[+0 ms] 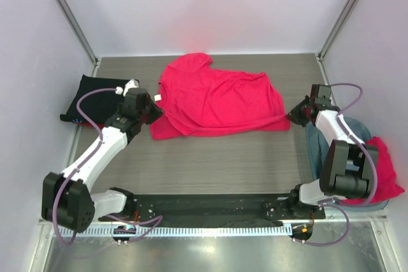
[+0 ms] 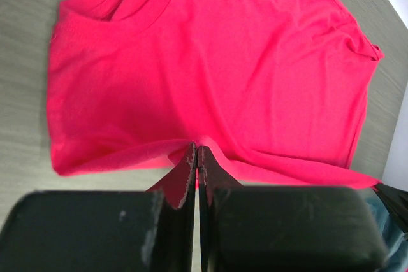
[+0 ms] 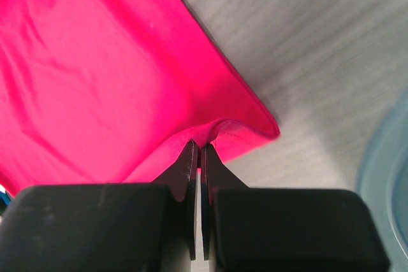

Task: Fold and stack the t-shirts
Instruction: Fold the tshirt

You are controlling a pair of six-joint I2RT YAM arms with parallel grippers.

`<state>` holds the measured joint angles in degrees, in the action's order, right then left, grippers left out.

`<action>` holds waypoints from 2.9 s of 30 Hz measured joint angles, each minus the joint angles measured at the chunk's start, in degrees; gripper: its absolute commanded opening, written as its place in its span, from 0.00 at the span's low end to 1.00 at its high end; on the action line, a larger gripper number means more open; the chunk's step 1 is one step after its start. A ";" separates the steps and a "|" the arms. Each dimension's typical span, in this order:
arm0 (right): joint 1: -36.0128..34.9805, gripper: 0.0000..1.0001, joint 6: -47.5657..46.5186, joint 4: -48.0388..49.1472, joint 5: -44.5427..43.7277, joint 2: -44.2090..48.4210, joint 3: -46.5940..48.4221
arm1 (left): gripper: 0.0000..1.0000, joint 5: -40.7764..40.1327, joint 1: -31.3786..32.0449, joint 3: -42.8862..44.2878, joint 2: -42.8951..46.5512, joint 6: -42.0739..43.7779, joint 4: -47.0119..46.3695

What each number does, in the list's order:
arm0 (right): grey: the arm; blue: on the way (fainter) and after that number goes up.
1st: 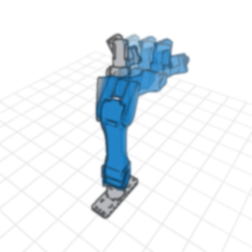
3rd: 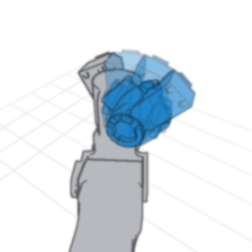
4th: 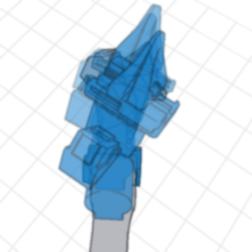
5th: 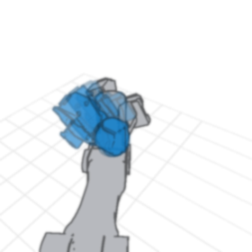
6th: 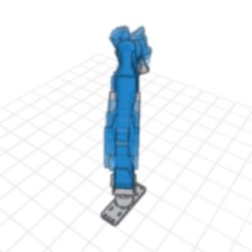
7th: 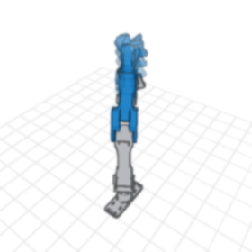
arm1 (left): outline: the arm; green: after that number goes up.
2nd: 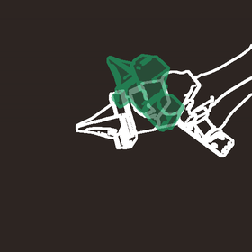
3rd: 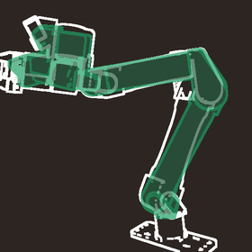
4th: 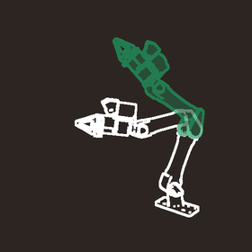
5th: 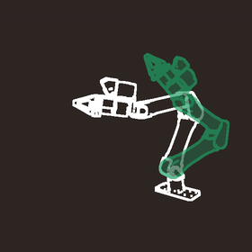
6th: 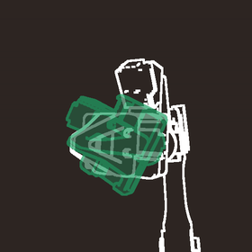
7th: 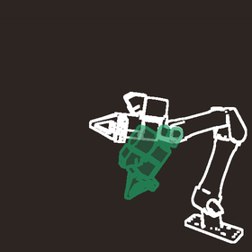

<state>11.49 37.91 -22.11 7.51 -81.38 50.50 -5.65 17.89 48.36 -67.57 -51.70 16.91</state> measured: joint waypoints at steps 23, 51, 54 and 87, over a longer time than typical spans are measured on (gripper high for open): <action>-1.11 0.01 3.04 1.62 0.33 -18.16 15.30 | 0.00 -3.87 -2.67 21.97 -20.59 1.64 -0.28; -4.46 0.48 4.50 2.34 -2.03 -26.05 21.92 | 0.41 -0.24 -6.36 41.42 -42.99 2.93 0.09; -4.81 0.49 4.50 3.41 -3.91 -20.74 16.68 | 0.55 0.17 -6.45 40.74 -42.47 3.32 0.57; -5.73 0.01 14.12 18.71 -15.65 -7.80 -9.44 | 0.82 -2.56 -0.66 -3.76 -13.03 -2.86 -11.37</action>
<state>5.76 52.03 -3.40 -8.14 -89.19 41.06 -8.21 17.23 44.60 -80.60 -54.57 5.54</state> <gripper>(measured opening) 0.026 0.825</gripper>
